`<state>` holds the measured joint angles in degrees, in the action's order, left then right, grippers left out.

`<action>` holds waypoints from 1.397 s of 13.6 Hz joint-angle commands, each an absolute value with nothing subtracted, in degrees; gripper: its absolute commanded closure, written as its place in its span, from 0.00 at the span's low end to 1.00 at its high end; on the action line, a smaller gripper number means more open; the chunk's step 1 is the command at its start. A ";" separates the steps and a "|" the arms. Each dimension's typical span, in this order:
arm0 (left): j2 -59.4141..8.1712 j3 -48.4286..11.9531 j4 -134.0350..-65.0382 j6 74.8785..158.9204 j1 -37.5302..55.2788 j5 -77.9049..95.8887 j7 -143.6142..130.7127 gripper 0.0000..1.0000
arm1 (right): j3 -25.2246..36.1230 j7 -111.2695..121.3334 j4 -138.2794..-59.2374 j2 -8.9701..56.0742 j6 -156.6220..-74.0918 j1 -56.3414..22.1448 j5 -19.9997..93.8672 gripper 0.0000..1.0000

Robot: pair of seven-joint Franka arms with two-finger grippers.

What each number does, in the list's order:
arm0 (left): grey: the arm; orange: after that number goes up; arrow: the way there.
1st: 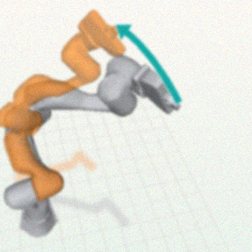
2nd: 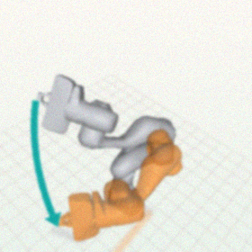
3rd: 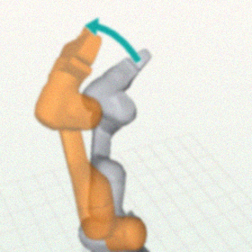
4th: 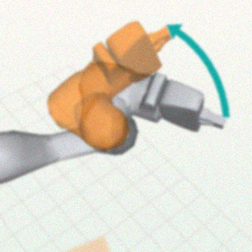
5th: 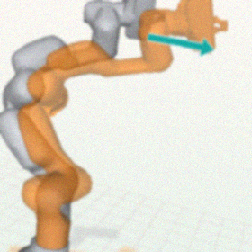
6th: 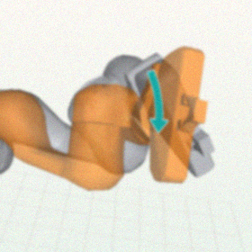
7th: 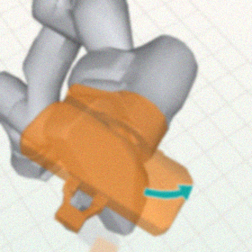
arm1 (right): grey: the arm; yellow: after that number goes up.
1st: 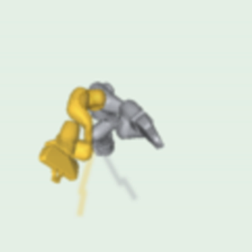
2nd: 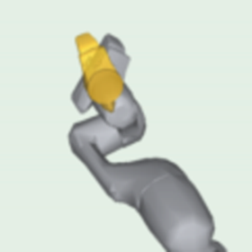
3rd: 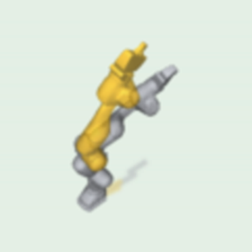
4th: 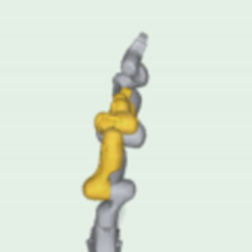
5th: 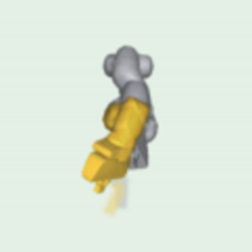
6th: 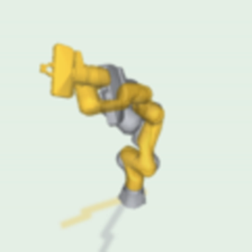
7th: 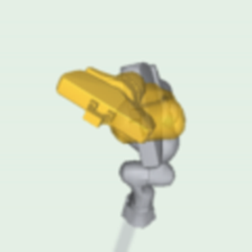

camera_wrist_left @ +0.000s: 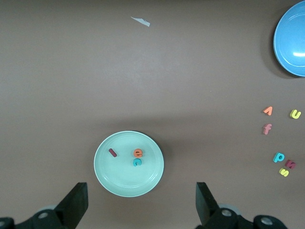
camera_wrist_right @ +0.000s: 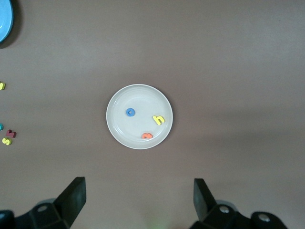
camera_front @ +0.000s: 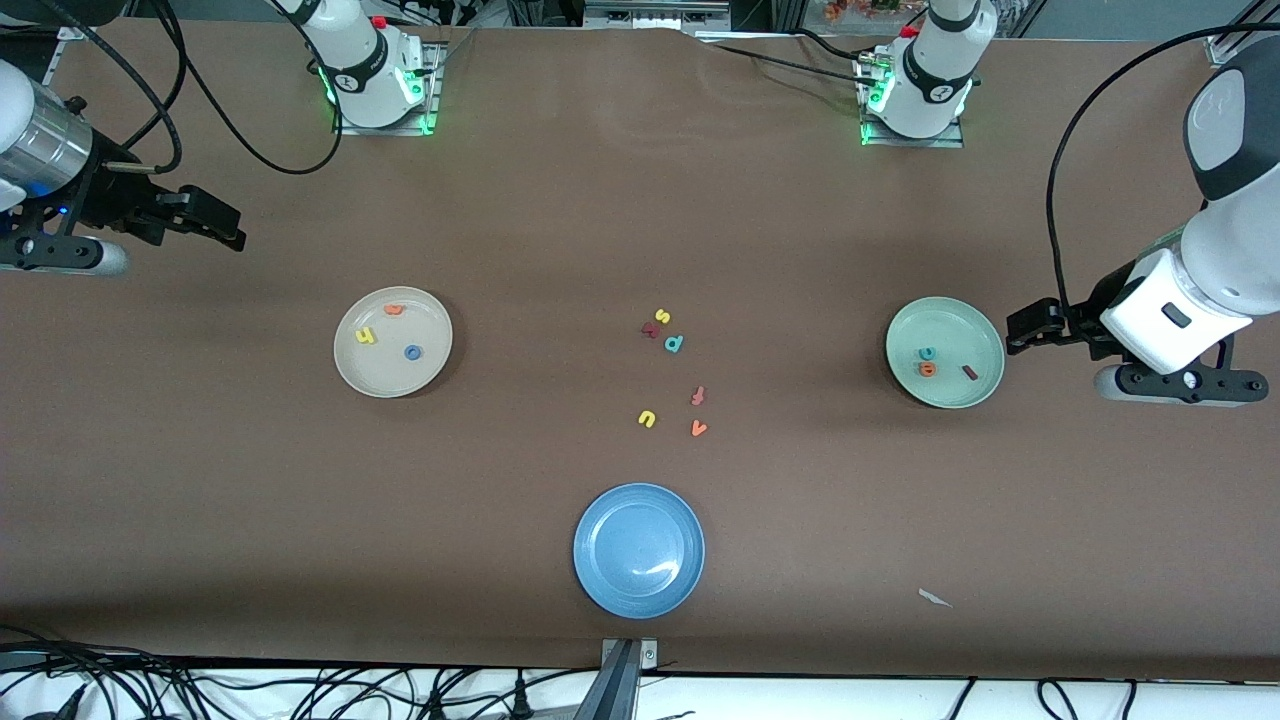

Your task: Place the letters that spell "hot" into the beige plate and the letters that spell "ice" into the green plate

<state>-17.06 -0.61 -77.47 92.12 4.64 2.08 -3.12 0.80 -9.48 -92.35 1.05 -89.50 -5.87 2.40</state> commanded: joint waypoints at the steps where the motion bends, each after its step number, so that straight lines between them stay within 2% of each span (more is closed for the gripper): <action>1: -15.21 -1.41 -79.28 90.28 4.13 1.23 -2.54 0.00 | 0.70 -9.05 -90.35 1.93 -87.89 -5.71 2.29 0.00; 3: -15.21 -1.49 -79.28 87.29 4.04 1.58 -2.99 0.00 | 0.70 -8.96 -90.26 1.93 -87.98 -5.80 2.29 0.00; 9: -15.82 -1.49 -79.10 85.17 4.39 1.67 -2.46 0.00 | 0.70 -4.49 -90.35 1.93 -87.98 -5.98 1.32 0.00; 19: -15.73 -1.41 -78.93 84.55 3.96 1.58 -2.20 0.00 | 0.35 -4.66 -90.35 2.20 -87.71 -6.33 1.14 0.00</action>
